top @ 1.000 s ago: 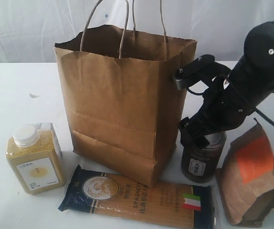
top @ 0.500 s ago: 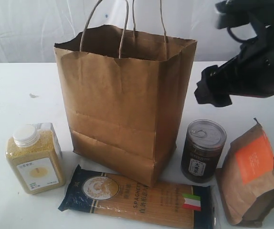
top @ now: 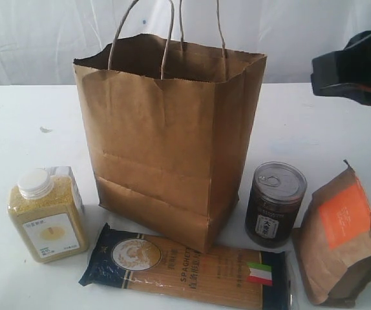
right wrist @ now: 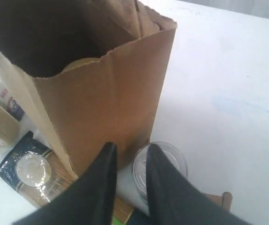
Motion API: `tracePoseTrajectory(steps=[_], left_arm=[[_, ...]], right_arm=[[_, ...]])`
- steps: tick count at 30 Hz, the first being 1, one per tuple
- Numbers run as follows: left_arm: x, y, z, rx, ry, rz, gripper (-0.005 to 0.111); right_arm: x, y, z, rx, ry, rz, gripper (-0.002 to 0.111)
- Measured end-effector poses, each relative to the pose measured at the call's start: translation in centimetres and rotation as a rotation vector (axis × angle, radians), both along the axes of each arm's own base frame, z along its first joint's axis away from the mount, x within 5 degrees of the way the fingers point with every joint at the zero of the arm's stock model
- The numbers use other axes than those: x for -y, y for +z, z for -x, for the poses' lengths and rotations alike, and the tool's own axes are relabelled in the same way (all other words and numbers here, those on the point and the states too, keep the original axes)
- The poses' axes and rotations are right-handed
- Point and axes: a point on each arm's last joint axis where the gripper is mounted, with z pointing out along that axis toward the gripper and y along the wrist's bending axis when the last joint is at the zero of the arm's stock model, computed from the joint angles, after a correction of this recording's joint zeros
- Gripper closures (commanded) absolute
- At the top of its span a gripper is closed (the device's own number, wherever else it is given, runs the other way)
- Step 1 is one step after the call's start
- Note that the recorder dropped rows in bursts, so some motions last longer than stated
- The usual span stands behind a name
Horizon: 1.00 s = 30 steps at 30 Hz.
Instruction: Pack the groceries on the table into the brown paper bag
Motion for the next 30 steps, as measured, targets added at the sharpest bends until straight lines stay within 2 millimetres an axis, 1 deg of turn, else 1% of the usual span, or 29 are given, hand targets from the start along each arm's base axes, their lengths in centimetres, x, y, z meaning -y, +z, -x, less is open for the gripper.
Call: tracePoseTrajectory(steps=[1,3,5,7,8,9,11,15,17,19,20,23,24,25,26,27,28,29,30], left_arm=[[0.0,0.5,-0.1,0.048,0.024,0.087,0.107],[0.0,1.3,-0.3,0.101,0.074,0.363,0.107],[0.0,1.8,-0.3,0.125,0.120,0.640,0.107],[0.0,2.0,-0.4,0.104,0.160,0.897,0.107],[0.1,2.2,-0.3,0.079,0.167,0.994,0.107],[0.3,2.8,-0.2,0.063,0.150,1.018,0.107],[0.7,5.3,0.4,0.072,0.074,0.955,0.107],[1.2,13.0,3.3,0.222,-0.133,0.686,0.107],[1.5,16.4,4.6,0.227,-0.207,0.557,0.107],[1.9,18.5,4.8,0.107,-0.257,0.446,0.107],[2.1,19.1,4.5,0.043,-0.270,0.401,0.107],[2.8,20.9,2.7,-0.168,-0.327,0.264,0.107],[3.1,21.7,1.6,-0.217,-0.347,0.217,0.106],[3.4,22.8,-0.4,-0.272,-0.362,0.164,0.101],[3.5,23.7,-1.6,-0.284,-0.363,0.141,0.089],[3.7,24.8,-4.1,-0.317,-0.353,0.111,0.077],[3.9,25.1,-6.0,-0.349,-0.348,0.096,0.053],[4.0,25.8,-8.4,-0.371,-0.337,0.067,0.040],[4.2,26.0,-10.4,-0.392,-0.327,0.050,0.028]], right_arm=[[0.2,0.3,0.4,0.013,0.001,-0.008,0.090],[0.4,0.6,0.9,0.028,0.001,-0.015,0.090],[0.6,0.9,1.3,0.043,0.001,-0.025,0.090],[0.5,0.9,1.6,0.024,0.008,-0.044,0.090],[0.4,0.9,1.6,0.014,0.011,-0.053,0.090],[0.4,0.9,1.7,0.005,0.015,-0.062,0.090],[0.3,0.9,1.8,-0.003,0.019,-0.079,0.090],[0.1,0.9,1.8,-0.011,0.023,-0.100,0.090],[0.0,1.0,1.9,-0.017,0.028,-0.123,0.090],[-0.1,1.0,1.9,-0.023,0.031,-0.135,0.090],[-0.1,1.0,1.9,-0.024,0.031,-0.137,0.089],[-0.1,1.0,2.0,-0.028,0.041,-0.132,0.084],[-0.1,1.0,2.0,-0.029,0.042,-0.129,0.078],[-0.1,0.9,2.0,-0.033,0.046,-0.123,0.073],[-0.1,0.9,2.0,-0.035,0.047,-0.123,0.063],[-0.1,0.9,2.1,-0.036,0.048,-0.121,0.058],[-0.1,0.9,2.1,-0.038,0.048,-0.121,0.051],[-0.1,0.9,2.1,-0.036,0.048,-0.122,0.049],[-0.1,0.9,2.0,-0.031,0.047,-0.124,0.048]])
